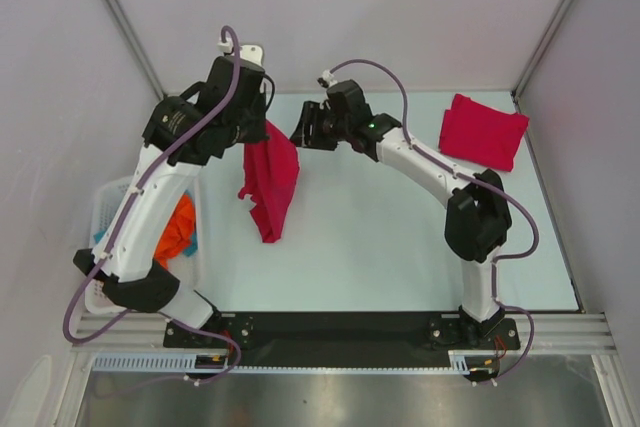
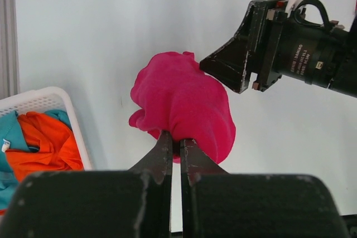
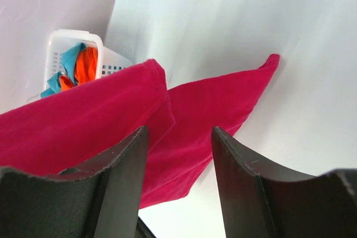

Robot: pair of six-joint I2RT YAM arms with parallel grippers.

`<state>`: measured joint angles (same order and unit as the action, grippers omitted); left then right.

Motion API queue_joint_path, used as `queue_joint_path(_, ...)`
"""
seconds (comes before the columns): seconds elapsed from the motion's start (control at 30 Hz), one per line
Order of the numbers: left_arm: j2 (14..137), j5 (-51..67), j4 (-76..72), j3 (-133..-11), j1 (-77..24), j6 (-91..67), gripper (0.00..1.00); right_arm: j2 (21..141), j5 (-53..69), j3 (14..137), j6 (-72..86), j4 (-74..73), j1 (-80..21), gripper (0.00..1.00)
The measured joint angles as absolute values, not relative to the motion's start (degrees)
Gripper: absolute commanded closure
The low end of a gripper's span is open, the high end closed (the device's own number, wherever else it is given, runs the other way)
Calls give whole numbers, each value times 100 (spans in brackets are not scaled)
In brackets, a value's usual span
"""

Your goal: Fold and stack the t-shirts

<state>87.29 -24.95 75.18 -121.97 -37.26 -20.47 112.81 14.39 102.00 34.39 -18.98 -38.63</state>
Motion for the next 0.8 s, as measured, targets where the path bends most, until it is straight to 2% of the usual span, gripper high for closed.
queue_joint_path(0.8,9229,-2377,7561,-12774,-3846,-2043,100,11260,1310,9668,3376,-1865,-3959,46)
